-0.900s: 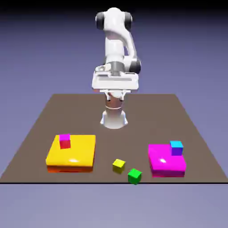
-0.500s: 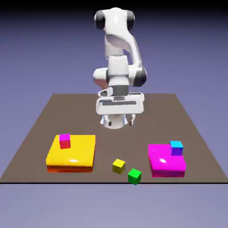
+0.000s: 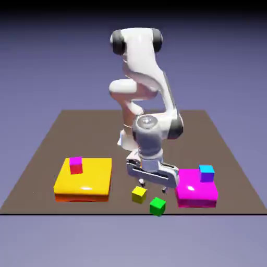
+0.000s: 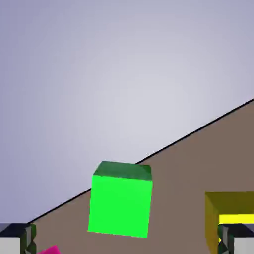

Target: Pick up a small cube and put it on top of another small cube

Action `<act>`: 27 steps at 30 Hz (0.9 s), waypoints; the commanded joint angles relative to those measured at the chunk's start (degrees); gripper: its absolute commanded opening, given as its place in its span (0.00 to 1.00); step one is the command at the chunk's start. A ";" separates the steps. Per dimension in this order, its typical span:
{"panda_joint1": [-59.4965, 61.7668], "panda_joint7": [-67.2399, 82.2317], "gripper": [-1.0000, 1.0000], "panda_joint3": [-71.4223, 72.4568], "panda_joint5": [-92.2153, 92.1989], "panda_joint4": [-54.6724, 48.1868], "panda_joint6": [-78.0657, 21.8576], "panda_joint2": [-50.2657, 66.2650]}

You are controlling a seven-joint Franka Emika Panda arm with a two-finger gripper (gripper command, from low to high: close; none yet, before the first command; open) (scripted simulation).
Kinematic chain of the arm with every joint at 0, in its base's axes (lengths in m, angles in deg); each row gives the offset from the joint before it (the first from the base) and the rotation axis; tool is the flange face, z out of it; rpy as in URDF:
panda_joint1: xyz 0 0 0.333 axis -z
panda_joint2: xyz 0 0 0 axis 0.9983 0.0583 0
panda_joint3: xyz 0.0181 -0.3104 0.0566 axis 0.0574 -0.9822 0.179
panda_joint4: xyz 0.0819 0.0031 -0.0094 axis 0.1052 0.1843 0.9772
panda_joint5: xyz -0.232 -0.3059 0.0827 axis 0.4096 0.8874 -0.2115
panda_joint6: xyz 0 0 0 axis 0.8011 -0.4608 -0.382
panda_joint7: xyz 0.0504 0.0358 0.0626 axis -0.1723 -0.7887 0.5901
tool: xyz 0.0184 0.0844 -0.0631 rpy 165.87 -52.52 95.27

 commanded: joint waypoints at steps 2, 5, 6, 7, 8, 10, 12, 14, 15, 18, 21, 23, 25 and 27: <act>-0.26 -0.80 0.50 0.23 -0.36 -1.07 1.64 4.15; -0.72 -0.47 0.50 0.39 -0.62 -0.99 6.98 9.35; -0.72 -0.47 0.00 0.39 -0.62 -0.99 6.98 9.35; -0.72 -0.47 0.00 0.39 -0.62 -0.99 6.98 9.35; -0.54 -0.60 0.00 0.33 -0.52 -1.02 4.85 7.28; -0.17 -0.87 0.00 0.20 -0.31 -1.09 0.59 3.13; -1.41 -0.08 0.00 2.73 0.81 -1.14 -3.53 -0.60; -3.63 1.36 0.00 6.88 2.51 -1.18 -7.57 -4.07; -4.74 2.08 0.00 8.96 3.35 -1.20 -9.59 -5.81; -8.08 4.24 0.00 15.18 5.89 -1.26 -15.65 -11.02; -9.37 5.08 0.00 17.61 6.88 -1.29 -18.00 -13.05; -10.00 4.46 0.00 17.18 7.89 1.13 -13.02 -10.35; -10.58 3.89 0.00 16.80 8.82 3.36 -8.44 -7.87; -10.58 3.89 1.00 16.80 8.82 3.36 -8.44 -7.87</act>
